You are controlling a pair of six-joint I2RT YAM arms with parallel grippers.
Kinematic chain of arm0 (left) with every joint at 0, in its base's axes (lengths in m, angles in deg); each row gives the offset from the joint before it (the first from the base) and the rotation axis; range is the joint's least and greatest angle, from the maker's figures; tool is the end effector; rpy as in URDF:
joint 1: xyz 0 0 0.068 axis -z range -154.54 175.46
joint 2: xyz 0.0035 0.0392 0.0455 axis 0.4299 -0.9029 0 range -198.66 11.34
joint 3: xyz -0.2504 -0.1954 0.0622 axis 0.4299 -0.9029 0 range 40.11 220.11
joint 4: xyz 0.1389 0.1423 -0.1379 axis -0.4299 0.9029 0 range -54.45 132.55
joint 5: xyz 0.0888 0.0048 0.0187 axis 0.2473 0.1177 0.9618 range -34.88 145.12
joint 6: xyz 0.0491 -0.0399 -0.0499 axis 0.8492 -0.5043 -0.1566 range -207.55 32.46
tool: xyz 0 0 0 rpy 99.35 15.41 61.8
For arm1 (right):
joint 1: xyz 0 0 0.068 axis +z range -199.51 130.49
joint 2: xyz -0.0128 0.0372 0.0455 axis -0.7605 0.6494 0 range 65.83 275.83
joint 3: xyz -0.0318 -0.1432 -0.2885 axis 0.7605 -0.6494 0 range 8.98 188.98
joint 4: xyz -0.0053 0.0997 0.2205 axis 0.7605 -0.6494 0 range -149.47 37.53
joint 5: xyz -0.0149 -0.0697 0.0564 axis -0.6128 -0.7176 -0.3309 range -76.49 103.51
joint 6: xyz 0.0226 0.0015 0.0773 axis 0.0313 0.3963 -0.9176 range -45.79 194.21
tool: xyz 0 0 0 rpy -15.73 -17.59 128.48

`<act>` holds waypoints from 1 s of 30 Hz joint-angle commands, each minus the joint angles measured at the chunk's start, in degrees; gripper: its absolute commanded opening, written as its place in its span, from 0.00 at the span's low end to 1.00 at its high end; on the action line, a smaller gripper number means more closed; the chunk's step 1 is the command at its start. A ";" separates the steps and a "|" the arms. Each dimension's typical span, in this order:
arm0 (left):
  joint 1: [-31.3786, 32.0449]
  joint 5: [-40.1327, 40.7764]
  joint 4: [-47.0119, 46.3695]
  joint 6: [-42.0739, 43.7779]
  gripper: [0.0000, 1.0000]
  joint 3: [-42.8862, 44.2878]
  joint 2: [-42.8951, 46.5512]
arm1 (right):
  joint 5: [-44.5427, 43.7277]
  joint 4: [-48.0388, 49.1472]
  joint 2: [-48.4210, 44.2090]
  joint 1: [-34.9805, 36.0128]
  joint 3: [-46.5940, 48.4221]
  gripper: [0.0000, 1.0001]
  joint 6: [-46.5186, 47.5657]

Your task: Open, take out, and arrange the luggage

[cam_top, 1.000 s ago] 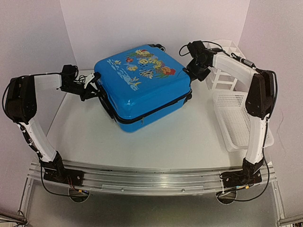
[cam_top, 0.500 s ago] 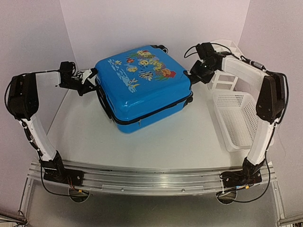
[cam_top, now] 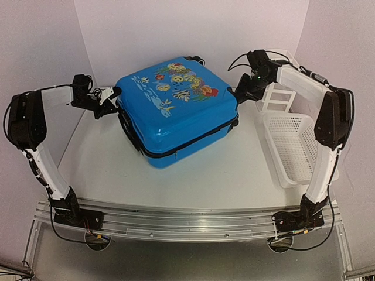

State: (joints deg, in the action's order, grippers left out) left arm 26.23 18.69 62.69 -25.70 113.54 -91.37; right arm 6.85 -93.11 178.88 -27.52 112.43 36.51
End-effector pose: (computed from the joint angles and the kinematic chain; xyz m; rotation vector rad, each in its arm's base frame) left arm 0.3857 -0.0465 0.2564 1.3981 1.8568 -0.3010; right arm 0.4356 0.1671 0.3162 0.3885 2.4352 0.3193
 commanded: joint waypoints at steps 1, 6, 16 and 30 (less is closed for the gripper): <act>4.77 -5.90 1.03 3.03 0.00 -3.98 10.94 | 2.94 -8.23 0.34 2.50 1.41 0.00 20.39; 10.38 -6.54 2.09 -3.07 0.00 -9.97 18.00 | 1.33 -8.57 0.08 2.46 2.01 0.03 19.46; 16.30 -2.82 -0.85 -18.10 0.00 -22.54 32.95 | -2.25 -9.84 1.85 3.63 9.52 0.47 14.59; 26.45 3.82 -7.44 -24.81 0.00 -29.85 40.07 | -6.47 -9.56 13.44 8.71 31.33 0.81 5.77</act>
State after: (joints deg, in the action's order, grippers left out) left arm 52.43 26.36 67.06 -45.90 82.37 -54.55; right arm -2.56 -103.05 185.39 -21.47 137.35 43.31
